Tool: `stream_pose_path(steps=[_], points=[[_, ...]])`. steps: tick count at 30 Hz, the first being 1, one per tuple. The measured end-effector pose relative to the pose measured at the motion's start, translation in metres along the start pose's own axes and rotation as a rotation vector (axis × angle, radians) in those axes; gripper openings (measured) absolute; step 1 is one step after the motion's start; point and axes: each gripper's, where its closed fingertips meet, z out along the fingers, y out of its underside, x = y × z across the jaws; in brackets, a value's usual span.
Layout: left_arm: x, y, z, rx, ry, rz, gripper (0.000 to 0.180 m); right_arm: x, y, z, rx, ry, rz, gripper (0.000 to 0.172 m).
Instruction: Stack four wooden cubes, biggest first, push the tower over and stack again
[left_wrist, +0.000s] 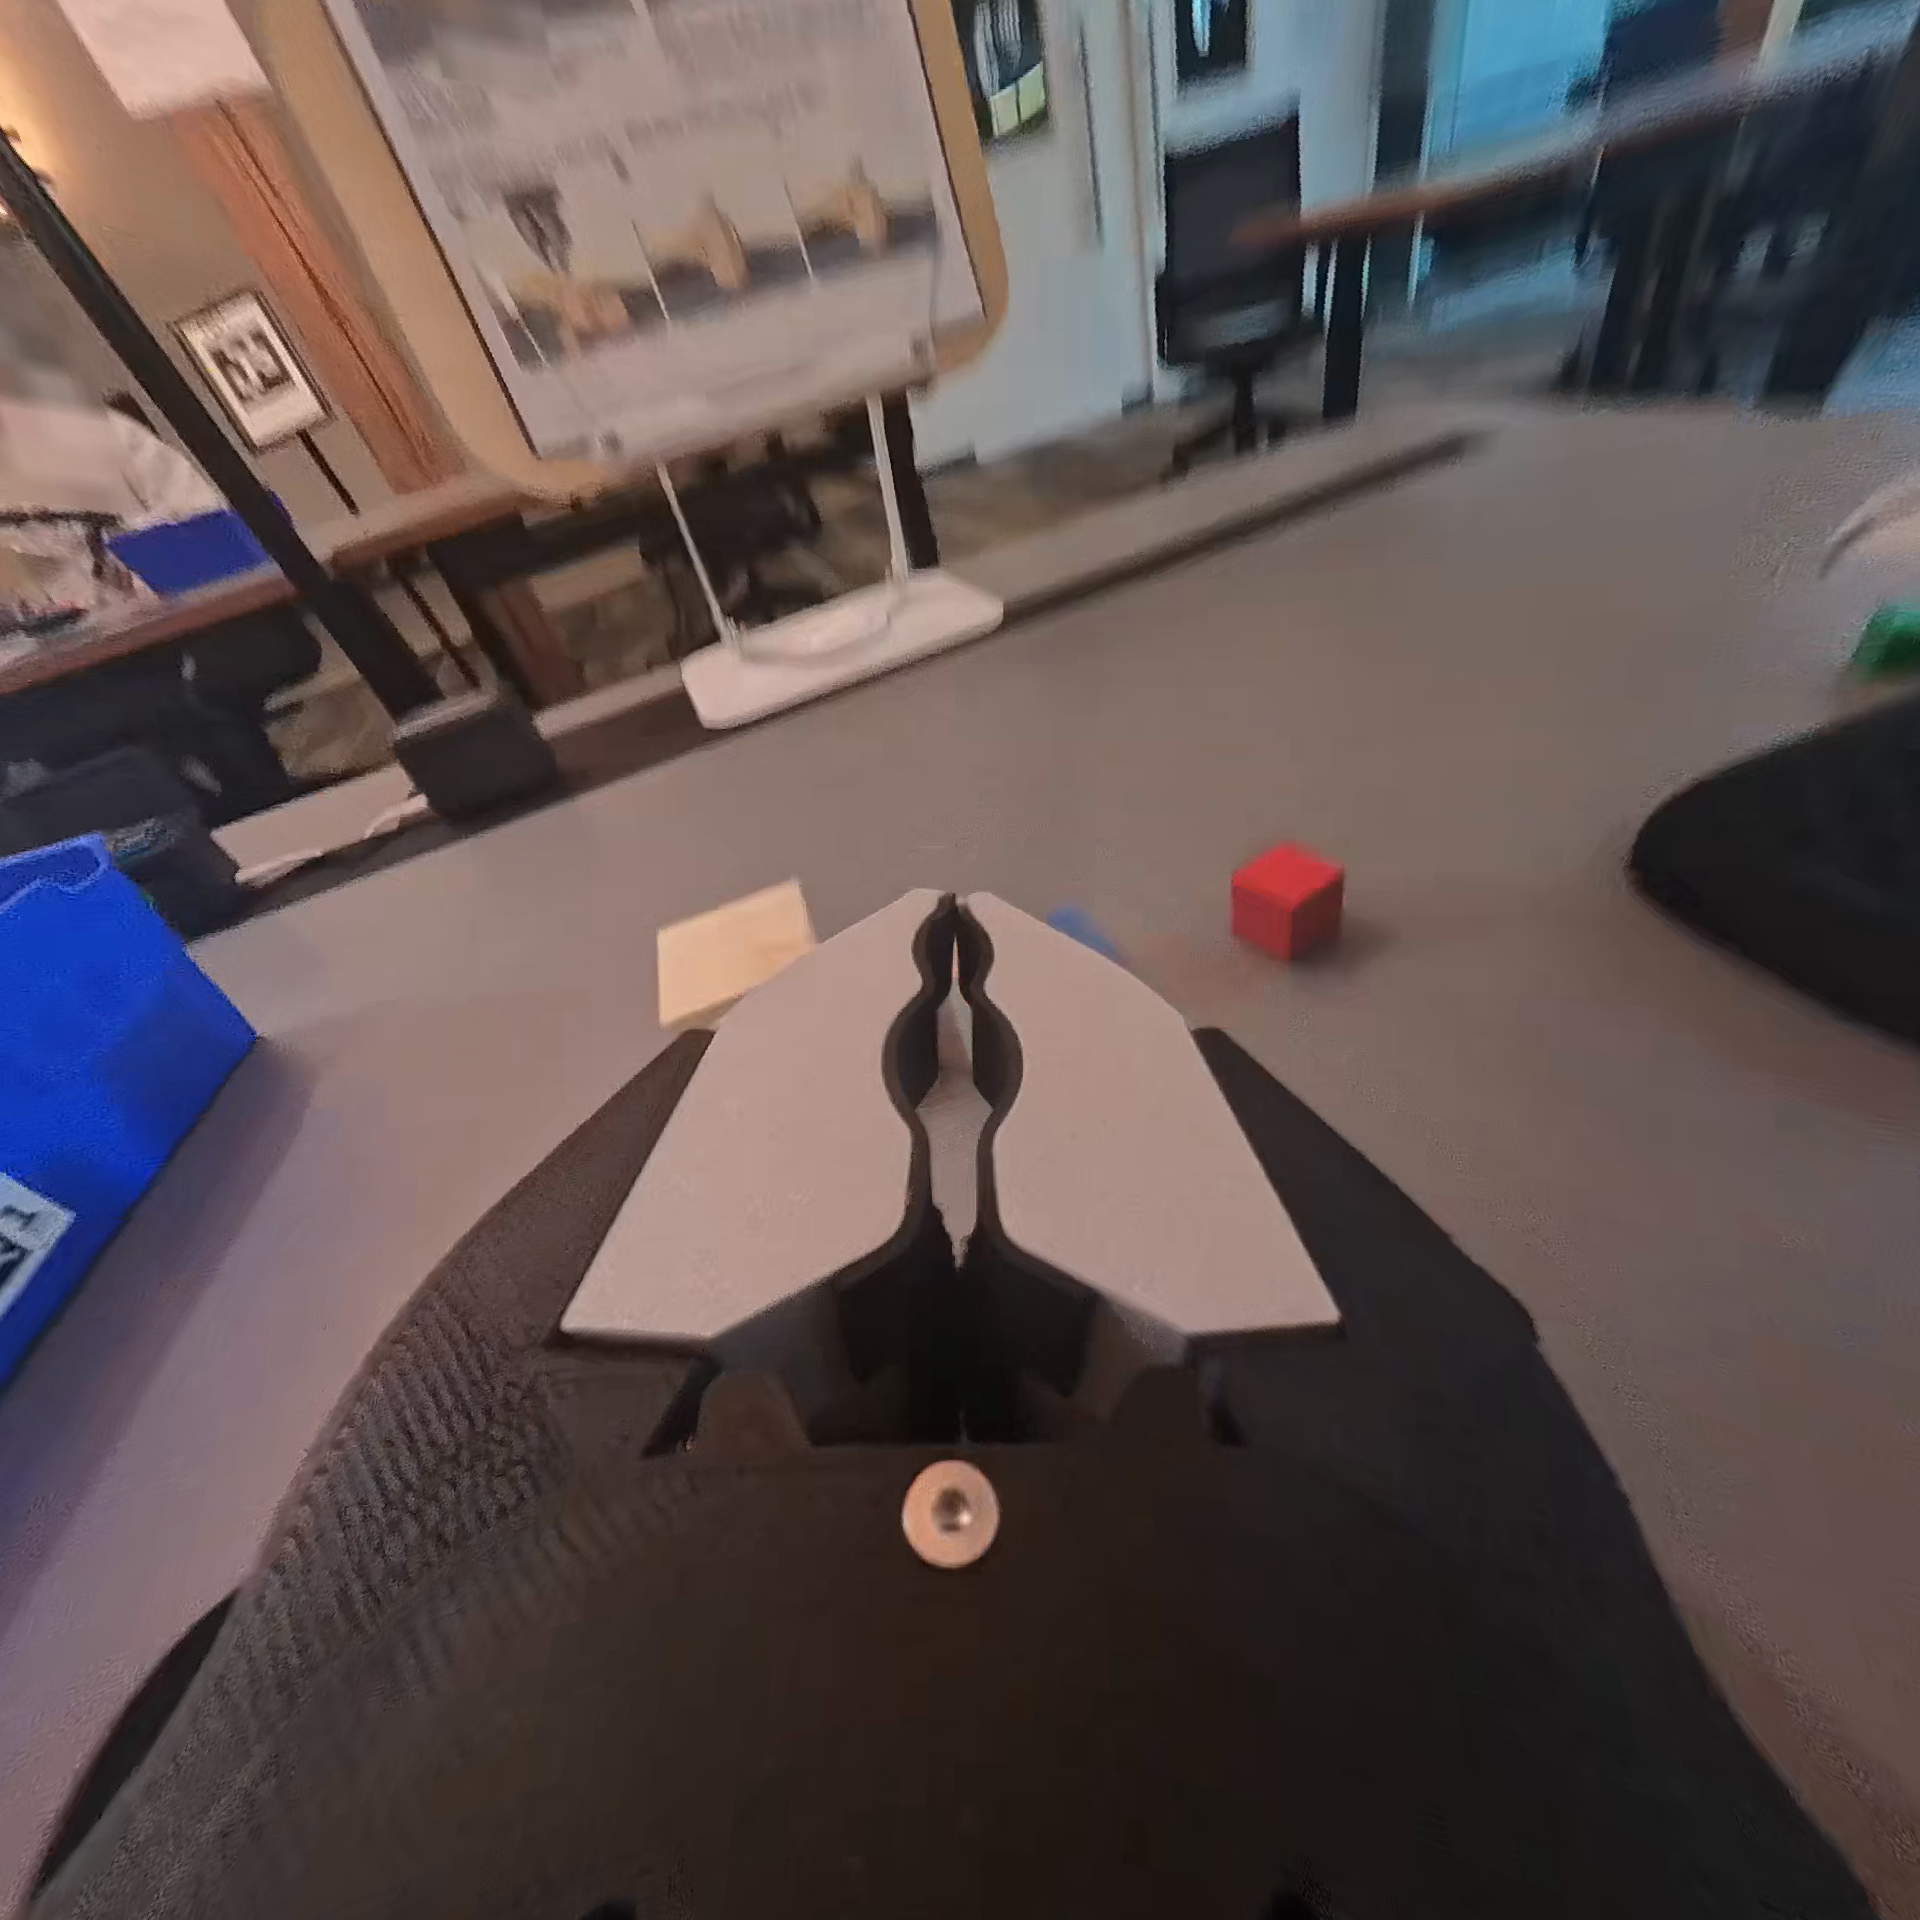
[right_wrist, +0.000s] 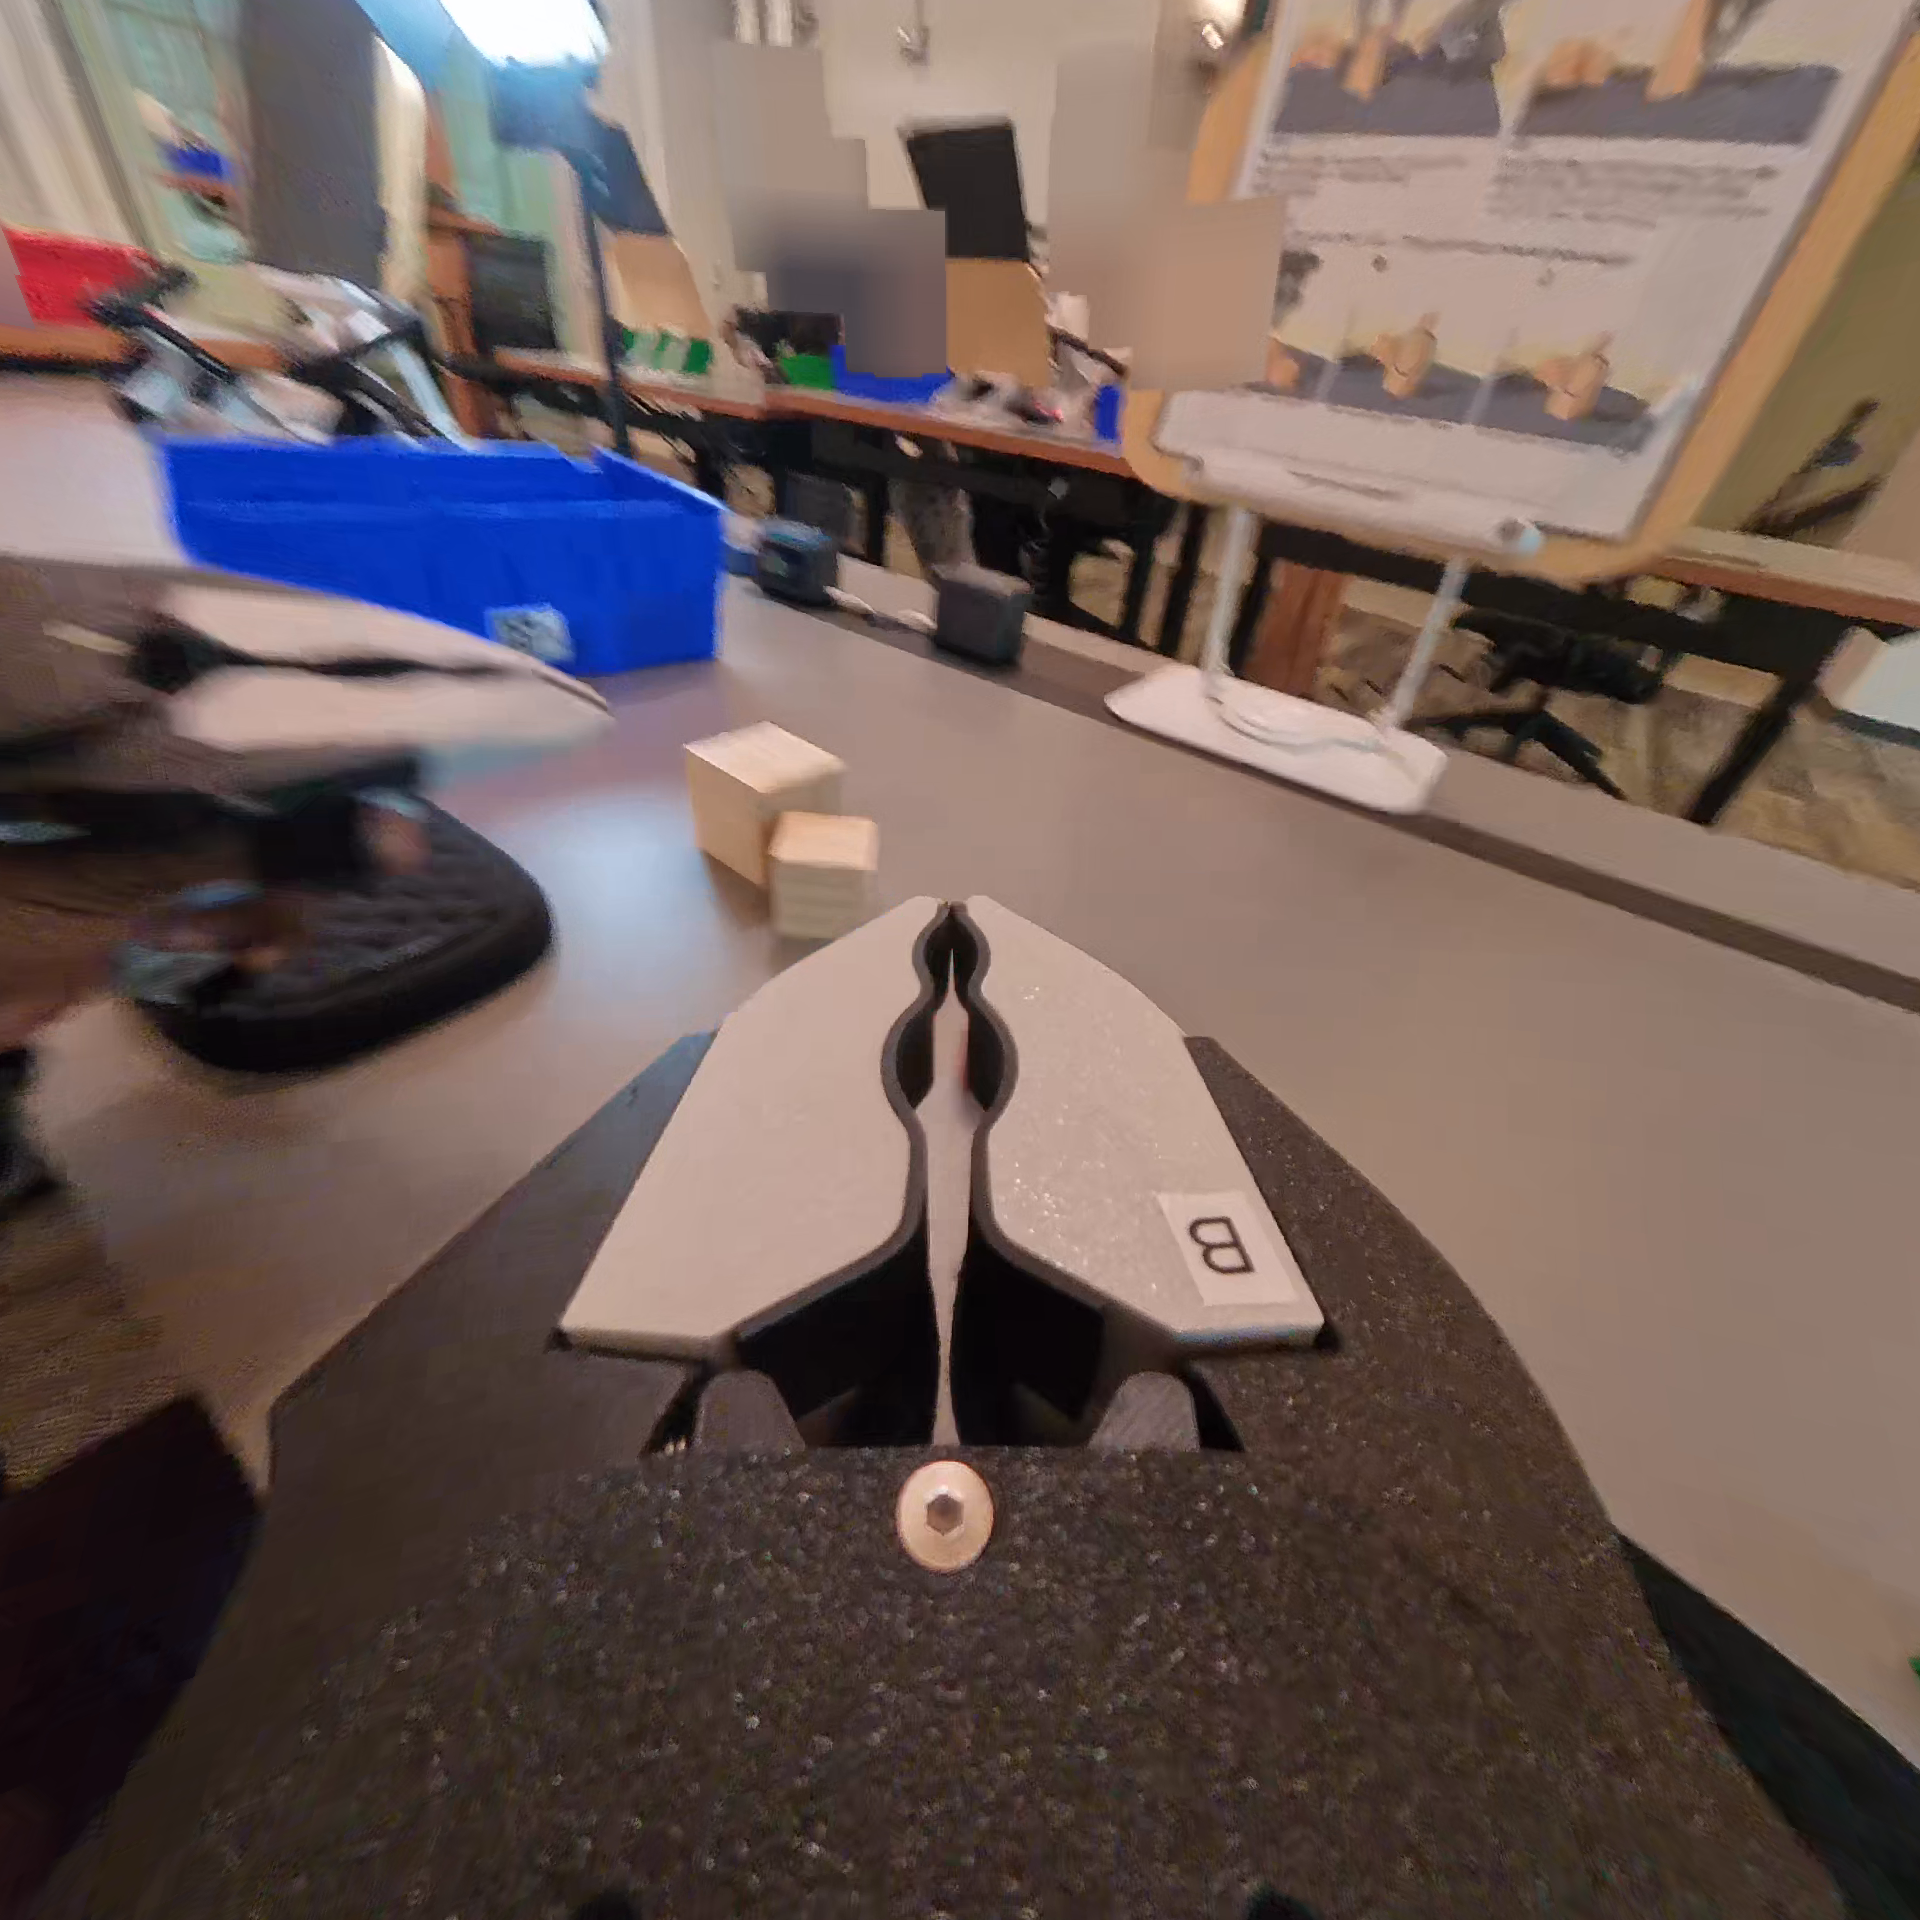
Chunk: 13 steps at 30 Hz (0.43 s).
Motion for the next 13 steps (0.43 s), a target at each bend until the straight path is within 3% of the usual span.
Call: stream_pose_path(steps=[5,9,13], points=[[-0.014,0.049,0.011,-0.364,-0.024,0.219,0.0,-0.102,-0.052,-0.013,0.161,-0.391,-0.089,0.0],[-0.012,0.075,0.008,-0.508,-0.026,0.345,0.001,-0.154,-0.053,-0.015,0.139,-0.512,-0.208,0.0],[-0.01,0.084,0.007,-0.564,-0.058,0.463,0.001,-0.178,-0.039,-0.011,0.073,-0.566,-0.29,0.0]])
